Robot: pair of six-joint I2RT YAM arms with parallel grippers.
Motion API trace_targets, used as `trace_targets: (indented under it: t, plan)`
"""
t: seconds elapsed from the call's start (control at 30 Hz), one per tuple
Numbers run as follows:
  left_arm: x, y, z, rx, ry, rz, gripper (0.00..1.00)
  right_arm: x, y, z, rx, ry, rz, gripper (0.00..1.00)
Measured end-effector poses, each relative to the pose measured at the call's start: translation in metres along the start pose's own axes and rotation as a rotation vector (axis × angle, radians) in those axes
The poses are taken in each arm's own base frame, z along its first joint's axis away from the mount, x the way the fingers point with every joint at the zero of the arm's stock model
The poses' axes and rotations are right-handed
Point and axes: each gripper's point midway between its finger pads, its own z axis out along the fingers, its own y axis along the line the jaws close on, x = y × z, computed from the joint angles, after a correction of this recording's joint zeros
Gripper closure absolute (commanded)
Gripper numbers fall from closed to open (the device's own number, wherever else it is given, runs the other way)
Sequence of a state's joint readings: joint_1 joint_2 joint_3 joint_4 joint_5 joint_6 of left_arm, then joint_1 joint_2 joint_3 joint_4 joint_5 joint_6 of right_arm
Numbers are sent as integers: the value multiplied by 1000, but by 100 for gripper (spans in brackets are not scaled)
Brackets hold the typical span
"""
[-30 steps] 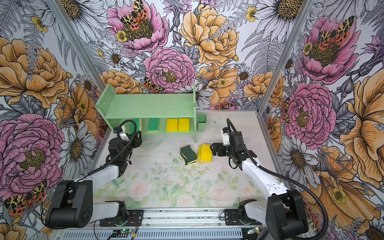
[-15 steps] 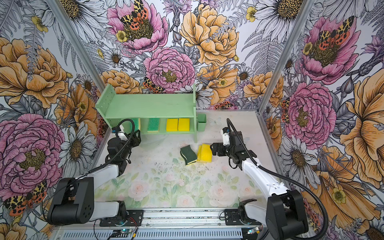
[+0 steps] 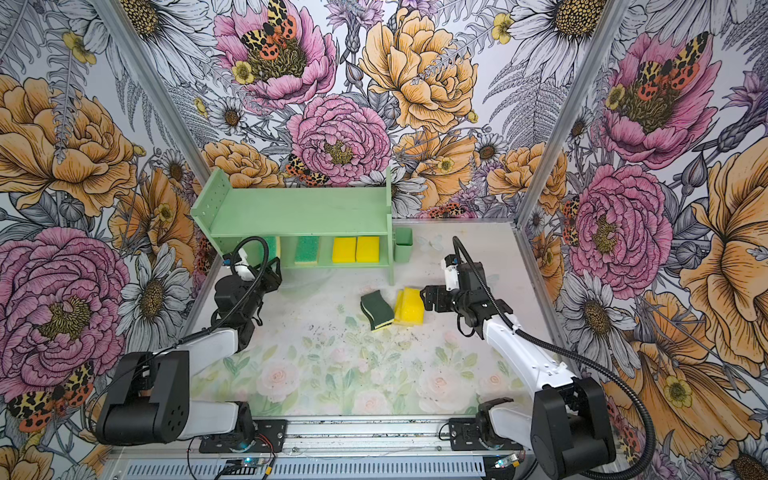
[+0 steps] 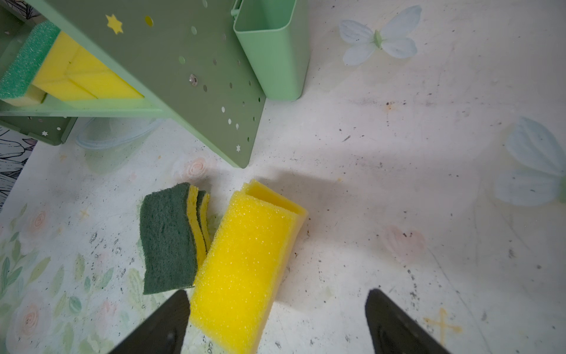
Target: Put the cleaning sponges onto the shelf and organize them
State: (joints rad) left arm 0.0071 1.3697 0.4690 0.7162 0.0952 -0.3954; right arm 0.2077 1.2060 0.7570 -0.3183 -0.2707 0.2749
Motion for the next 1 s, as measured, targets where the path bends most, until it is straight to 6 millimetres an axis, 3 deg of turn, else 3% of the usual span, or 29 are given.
trace_targets:
  t: [0.27,0.53,1.0]
  plan:
    - [10,5,-4,-6,3,-19,39,0,0,0,0,0,-4,8]
    - [0,-1,-7,-6,-31,-14,37,0,0,0,1,1,-7,8]
    - [1,3,-2,-1,-43,-72,36,-7,6,-16,-7,-41,-34,8]
